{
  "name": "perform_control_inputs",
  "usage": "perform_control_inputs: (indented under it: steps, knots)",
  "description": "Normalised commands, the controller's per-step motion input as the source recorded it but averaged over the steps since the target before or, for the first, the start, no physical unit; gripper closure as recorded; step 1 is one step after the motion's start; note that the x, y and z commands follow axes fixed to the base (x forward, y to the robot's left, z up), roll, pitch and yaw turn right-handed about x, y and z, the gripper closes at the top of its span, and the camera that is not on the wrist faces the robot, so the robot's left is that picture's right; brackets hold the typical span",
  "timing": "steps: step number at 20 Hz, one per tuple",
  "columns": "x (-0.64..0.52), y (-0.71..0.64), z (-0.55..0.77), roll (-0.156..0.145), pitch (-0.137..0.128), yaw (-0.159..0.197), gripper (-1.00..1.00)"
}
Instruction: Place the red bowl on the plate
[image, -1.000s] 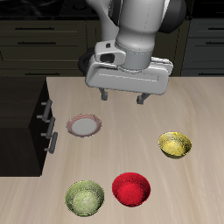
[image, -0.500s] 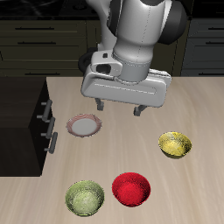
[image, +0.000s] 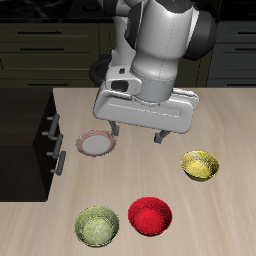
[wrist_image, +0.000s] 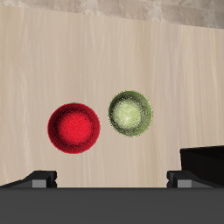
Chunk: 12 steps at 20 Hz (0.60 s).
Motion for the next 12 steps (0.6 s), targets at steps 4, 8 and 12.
perform_control_inputs:
  steps: [4, 8, 12]
  knots:
    - [0.17, 0.12, 0.02, 0.012, 0.004, 0.000, -1.00]
    - [0.16, 0.21, -0.10, 0.045, 0.020, -0.028, -1.00]
    - [-0.01, 0.36, -0.16, 0.046, 0.013, 0.010, -1.00]
